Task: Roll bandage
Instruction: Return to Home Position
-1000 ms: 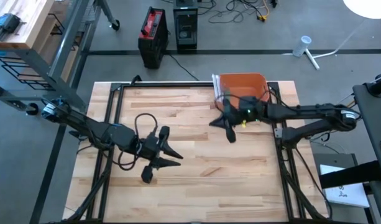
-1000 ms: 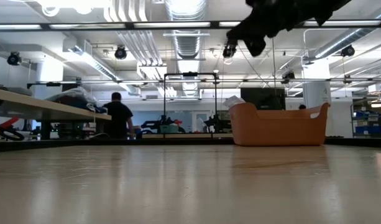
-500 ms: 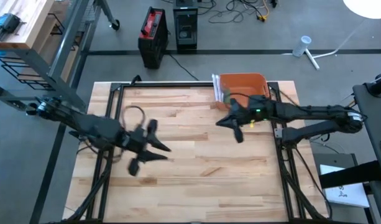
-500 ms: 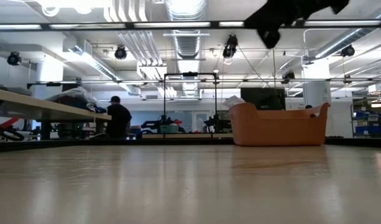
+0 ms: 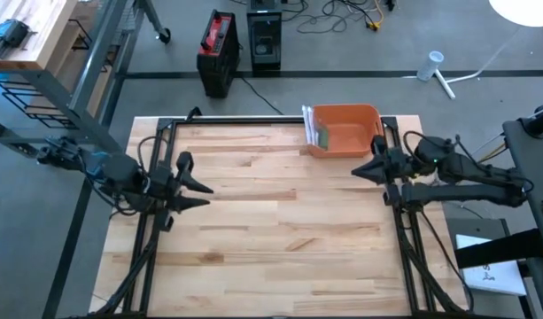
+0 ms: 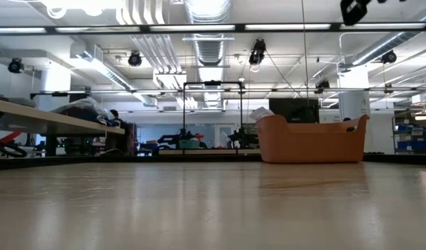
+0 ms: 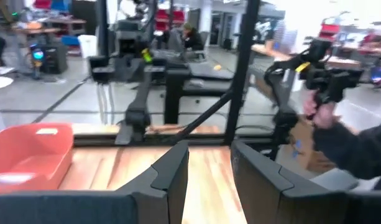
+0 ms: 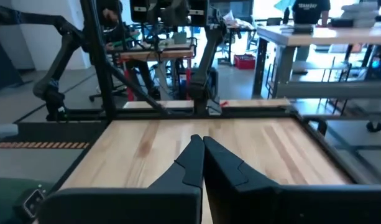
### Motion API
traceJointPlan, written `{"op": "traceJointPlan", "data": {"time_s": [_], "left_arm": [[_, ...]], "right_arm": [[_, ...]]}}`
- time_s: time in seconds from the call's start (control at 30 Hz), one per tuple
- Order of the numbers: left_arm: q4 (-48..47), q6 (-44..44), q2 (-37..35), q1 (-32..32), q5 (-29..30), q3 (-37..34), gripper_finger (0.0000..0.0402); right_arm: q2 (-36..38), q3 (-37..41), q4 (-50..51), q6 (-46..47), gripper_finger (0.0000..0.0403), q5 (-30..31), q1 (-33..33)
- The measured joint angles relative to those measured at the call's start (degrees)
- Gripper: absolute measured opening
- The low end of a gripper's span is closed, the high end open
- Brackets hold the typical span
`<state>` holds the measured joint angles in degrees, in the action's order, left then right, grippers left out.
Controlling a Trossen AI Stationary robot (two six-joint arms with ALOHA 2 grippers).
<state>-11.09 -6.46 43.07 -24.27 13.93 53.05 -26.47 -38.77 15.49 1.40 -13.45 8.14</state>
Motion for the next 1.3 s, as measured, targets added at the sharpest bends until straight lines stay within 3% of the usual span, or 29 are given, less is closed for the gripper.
{"op": "traceJointPlan", "data": {"time_s": [0.27,0.5,0.6,0.7,0.77,0.83,0.9,1.07,1.3], "left_arm": [[13.5,1.7,-4.7,0.2,1.3,-13.6,0.0114],[19.3,5.8,-7.5,0.4,1.3,-24.6,0.0114],[26.4,7.3,-7.4,0.4,2.5,-29.3,0.0114],[32.0,8.7,-7.9,0.4,3.4,-33.0,0.0114],[32.8,7.7,-9.3,0.4,3.4,-34.6,0.0114],[33.1,7.3,-11.4,0.4,3.4,-36.1,0.0114],[33.1,6.8,-14.0,0.4,3.5,-38.0,0.0114],[33.7,6.5,-20.4,0.4,3.7,-43.1,0.0114],[39.3,8.1,-24.2,0.4,3.8,-52.2,0.0114]], "right_arm": [[7.9,15.4,-11.6,-1.9,0.0,0.1,0.0],[7.3,32.3,-37.2,0.1,0.0,0.0,0.0],[6.6,36.8,-44.5,0.8,0.0,0.0,0.0],[7.5,37.2,-43.8,4.9,0.0,-1.7,0.0],[9.4,35.6,-41.1,5.6,0.0,-7.8,0.0],[12.0,32.2,-34.5,3.5,0.0,-15.7,0.0],[15.1,28.4,-24.9,1.9,0.0,-18.4,0.0],[21.1,25.2,-13.9,-3.0,0.0,-14.1,0.0],[24.6,34.5,-14.2,-4.0,0.0,-8.8,0.0]]}}
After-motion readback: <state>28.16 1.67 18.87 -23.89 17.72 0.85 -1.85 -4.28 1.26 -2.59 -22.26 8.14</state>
